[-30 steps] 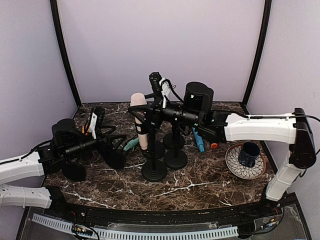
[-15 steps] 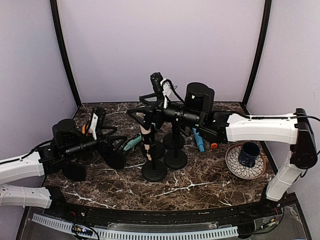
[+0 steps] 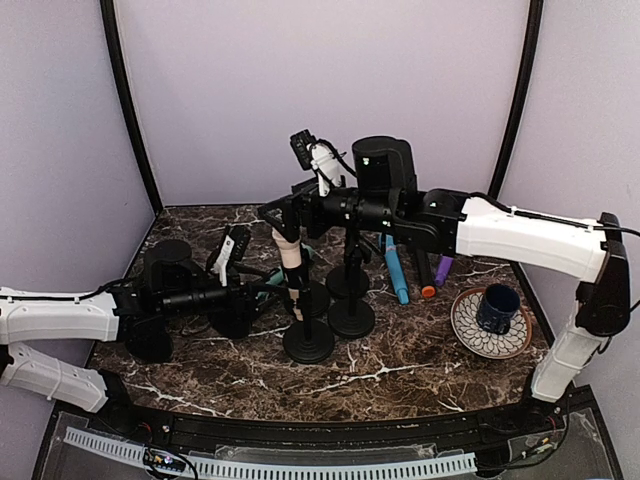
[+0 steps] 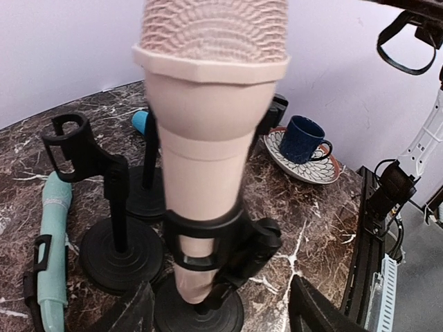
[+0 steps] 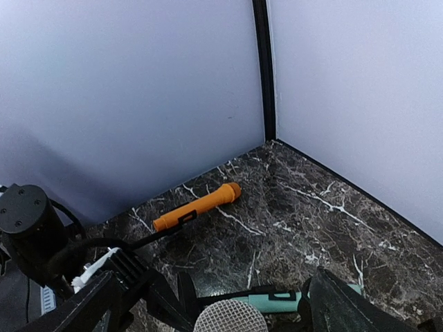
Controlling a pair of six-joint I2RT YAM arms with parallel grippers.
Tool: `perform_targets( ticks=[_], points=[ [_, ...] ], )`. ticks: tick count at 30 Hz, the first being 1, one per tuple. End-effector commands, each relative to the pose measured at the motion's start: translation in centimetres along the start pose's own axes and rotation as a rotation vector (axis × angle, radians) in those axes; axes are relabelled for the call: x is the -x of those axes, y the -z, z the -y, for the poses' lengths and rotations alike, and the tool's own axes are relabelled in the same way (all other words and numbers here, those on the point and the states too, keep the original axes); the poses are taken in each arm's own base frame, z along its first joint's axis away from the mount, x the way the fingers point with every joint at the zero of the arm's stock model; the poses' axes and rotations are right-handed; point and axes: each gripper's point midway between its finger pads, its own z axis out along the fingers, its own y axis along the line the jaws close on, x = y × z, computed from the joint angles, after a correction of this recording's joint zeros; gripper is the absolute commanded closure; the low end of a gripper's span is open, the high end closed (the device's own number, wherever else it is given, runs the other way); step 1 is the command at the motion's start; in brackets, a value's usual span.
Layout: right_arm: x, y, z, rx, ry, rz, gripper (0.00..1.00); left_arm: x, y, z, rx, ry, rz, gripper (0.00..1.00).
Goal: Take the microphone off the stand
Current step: Adjust the microphone stand with the microphone at the center of the board, then hold the microphone from the microphone stand.
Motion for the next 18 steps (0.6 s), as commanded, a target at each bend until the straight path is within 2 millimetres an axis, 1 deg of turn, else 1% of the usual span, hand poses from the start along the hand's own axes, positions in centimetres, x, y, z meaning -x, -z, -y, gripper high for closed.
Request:
perform_targets(
  ticks=[1, 4, 8, 11, 13, 15, 18],
  points=[
    [-3.1, -0.9, 0.0, -0.001, 0.011, -0.134, 0.07, 3.5, 0.0, 1.9, -0.042, -0.004, 0.122, 0.31],
    [-3.5, -0.8, 0.0, 0.000, 0.004, -0.145, 0.08, 4.1, -0.3, 2.8, -0.072, 0.014, 0.143, 0.32],
    [-3.3, 0.2, 0.2, -0.015, 0.001, -0.132, 0.08, 3.8, -1.3, 3.6, -0.096, 0.015, 0.127, 0.31],
    [-3.0, 1.1, 0.7, -0.045, 0.003, -0.117, 0.07, 3.4, -2.2, 3.6, -0.101, 0.020, 0.111, 0.32],
    [-2.9, 1.5, 0.6, -0.046, 0.001, -0.109, 0.07, 3.7, -2.7, 3.8, -0.107, 0.016, 0.107, 0.31],
    [-2.9, 1.8, 0.6, -0.046, -0.002, -0.104, 0.07, 3.7, -3.1, 3.7, -0.104, 0.014, 0.100, 0.31],
    [-2.9, 2.0, 1.3, -0.081, -0.011, -0.089, 0.06, 3.7, -3.4, 3.6, -0.101, 0.011, 0.100, 0.31]
  ],
)
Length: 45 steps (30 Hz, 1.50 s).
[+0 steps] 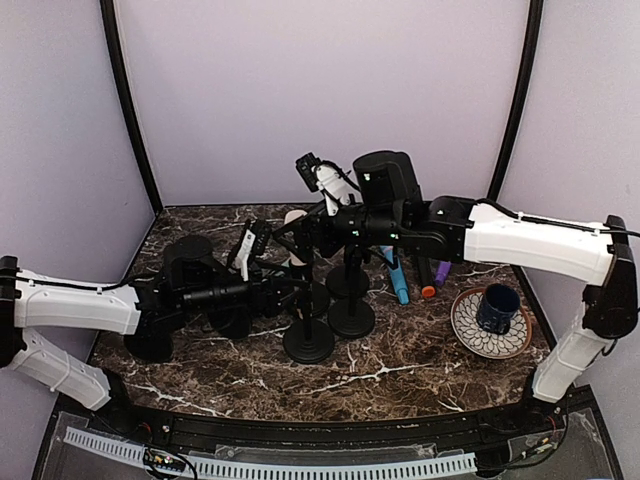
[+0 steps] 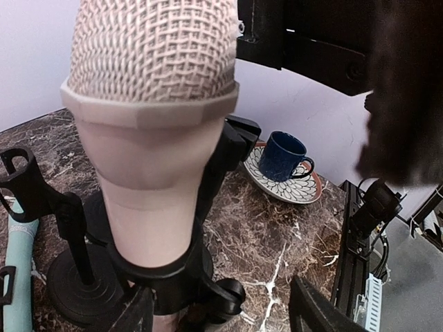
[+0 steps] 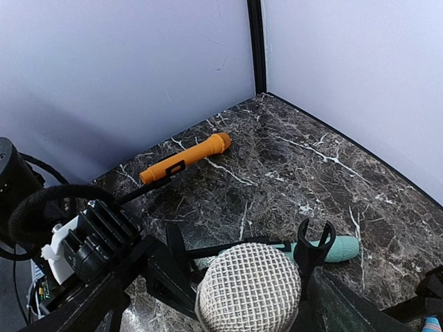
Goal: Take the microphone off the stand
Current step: Hold the microphone from the microphone stand, then hold the microphone stand with the microphone at the center of the board.
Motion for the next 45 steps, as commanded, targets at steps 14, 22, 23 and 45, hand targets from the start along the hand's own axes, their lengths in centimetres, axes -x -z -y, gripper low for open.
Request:
perform_targets(
  ticks=[14, 22, 23, 45],
  points=[
    [0.9, 0.3, 2.6, -0.132, -0.057, 0.053, 0.06, 2.0, -2.1, 1.9, -0.081, -0.039, 0.039, 0.31],
    [-0.6, -0.5, 2.9, -0.145, -0.089, 0.022, 0.18, 0.2, -1.9, 1.3, 0.003, -0.097, -0.041, 0.31],
    [-0.9, -0.6, 3.1, -0.151, -0.090, 0.016, 0.18, -0.3, -1.8, 1.0, 0.020, -0.100, -0.060, 0.31],
    [-1.9, -1.2, 3.8, -0.191, -0.083, -0.004, 0.63, -0.3, -2.5, 0.3, 0.124, -0.156, -0.086, 0.60]
  ],
)
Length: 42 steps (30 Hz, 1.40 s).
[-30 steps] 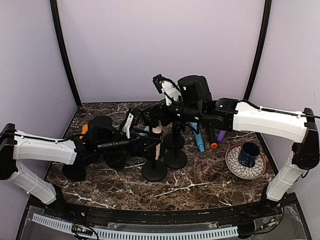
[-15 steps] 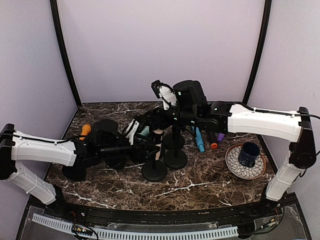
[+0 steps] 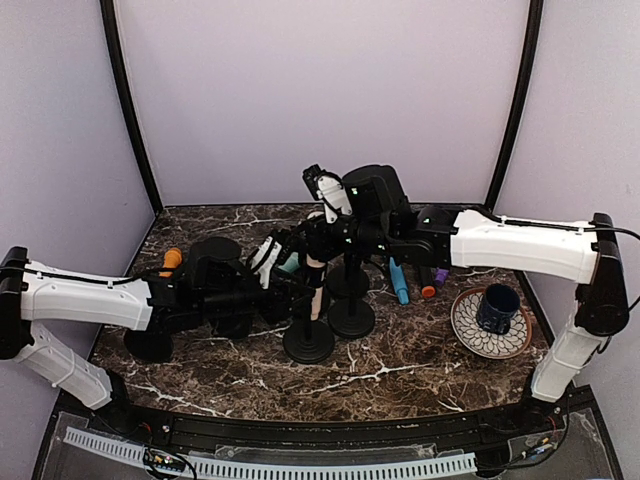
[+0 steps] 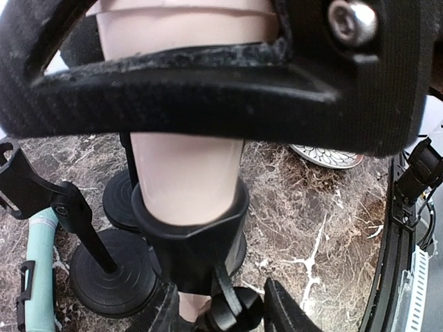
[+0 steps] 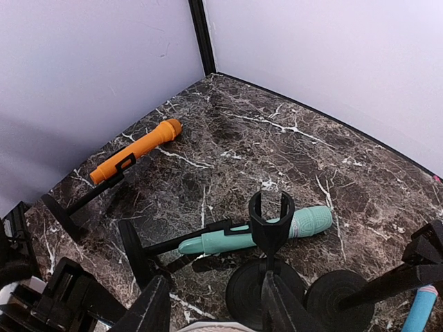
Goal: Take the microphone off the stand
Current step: Hold the microphone stand with the microphone at the center of the board, then remove the microphone from the microphone stand.
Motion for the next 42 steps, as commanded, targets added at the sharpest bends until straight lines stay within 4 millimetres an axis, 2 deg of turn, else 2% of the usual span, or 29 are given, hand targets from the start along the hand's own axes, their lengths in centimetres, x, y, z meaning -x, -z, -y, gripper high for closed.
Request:
perform_targets(
  ticks=[1, 9, 14, 18, 21, 26, 29, 36, 42],
  points=[
    [0.8, 0.2, 0.1, -0.006, 0.001, 0.038, 0.65, 1.7, -0.4, 0.3, 0.005, -0.015, 0.041, 0.61],
    [1.4, 1.2, -0.3, 0.037, 0.020, 0.063, 0.81, 1.1, 0.0, 0.3, 0.008, -0.021, 0.022, 0.86],
    [2.4, 2.5, -1.6, 0.208, 0.044, 0.108, 0.88, 1.1, 0.9, 1.0, -0.036, -0.022, 0.032, 0.98],
    [3.0, 4.7, -4.1, 0.408, 0.137, 0.159, 0.89, 1.1, 1.7, 2.2, -0.116, -0.059, 0.022, 1.00],
    [3.4, 6.0, -4.9, 0.489, 0.176, 0.196, 0.90, 1.4, 2.5, 2.8, -0.201, -0.067, 0.004, 1.00],
    [4.1, 5.5, -3.9, 0.455, 0.138, 0.200, 0.91, 1.7, 3.0, 1.6, -0.236, -0.069, -0.036, 1.00],
    [4.6, 4.9, -3.3, 0.415, 0.086, 0.196, 0.90, 1.2, 2.5, 0.7, -0.197, -0.091, -0.081, 1.00],
    [5.9, 3.3, 0.3, 0.159, -0.049, 0.170, 0.89, 0.8, 2.2, -1.0, -0.106, -0.179, -0.073, 1.00],
    [6.0, 2.5, 0.2, 0.128, -0.085, 0.154, 0.88, -1.5, 2.5, -1.1, -0.114, -0.199, -0.100, 1.00]
  ],
)
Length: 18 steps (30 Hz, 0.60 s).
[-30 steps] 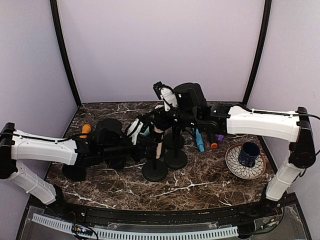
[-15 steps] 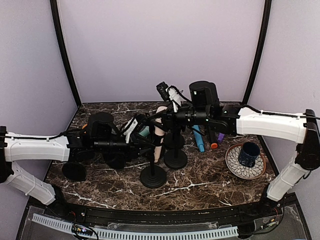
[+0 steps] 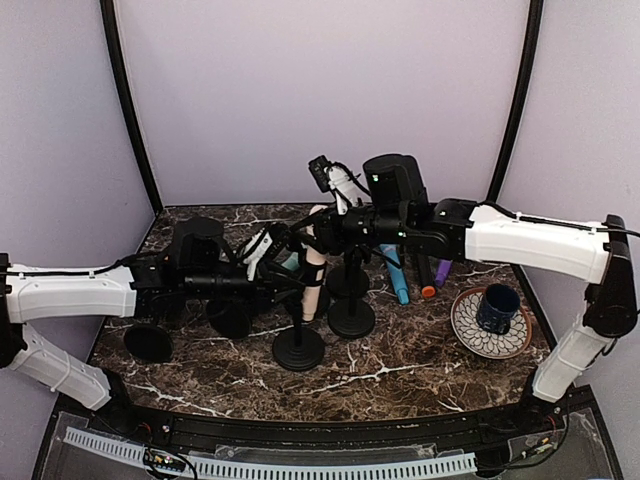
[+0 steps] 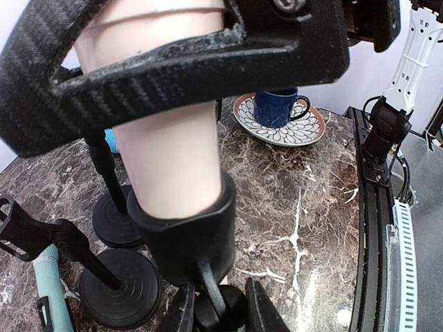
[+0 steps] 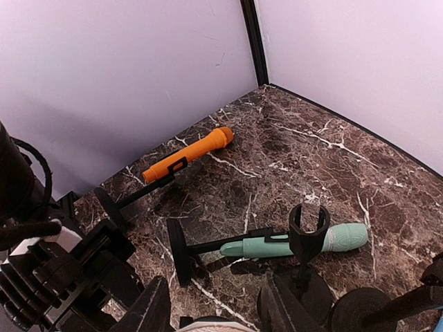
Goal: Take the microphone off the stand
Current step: Remove the microphone from the microphone stand.
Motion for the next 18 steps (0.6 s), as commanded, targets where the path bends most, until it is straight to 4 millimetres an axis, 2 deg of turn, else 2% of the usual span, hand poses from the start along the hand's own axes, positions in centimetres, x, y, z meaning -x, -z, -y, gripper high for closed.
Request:
perform_targets(
  ticks=[1, 3, 7, 13, 18],
  points=[
    [4.3, 0.4, 0.8, -0.077, -0.058, 0.125, 0.88, -3.9, 0.4, -0.6, 0.036, -0.020, -0.087, 1.00],
    [4.2, 0.0, 1.1, -0.099, -0.059, 0.128, 0.88, -4.8, 0.2, -0.5, 0.030, -0.018, -0.104, 1.00],
    [4.2, -0.4, 0.4, -0.080, -0.038, 0.132, 0.88, -6.0, -0.3, -0.6, 0.032, -0.013, -0.129, 1.00],
    [4.8, -0.3, -0.3, -0.043, -0.019, 0.132, 0.88, -6.6, -0.4, -0.6, 0.030, -0.029, -0.129, 1.00],
    [5.7, -0.2, 1.6, -0.123, -0.090, 0.107, 0.90, -7.0, -0.5, -0.7, 0.034, -0.046, -0.135, 1.00]
  ],
)
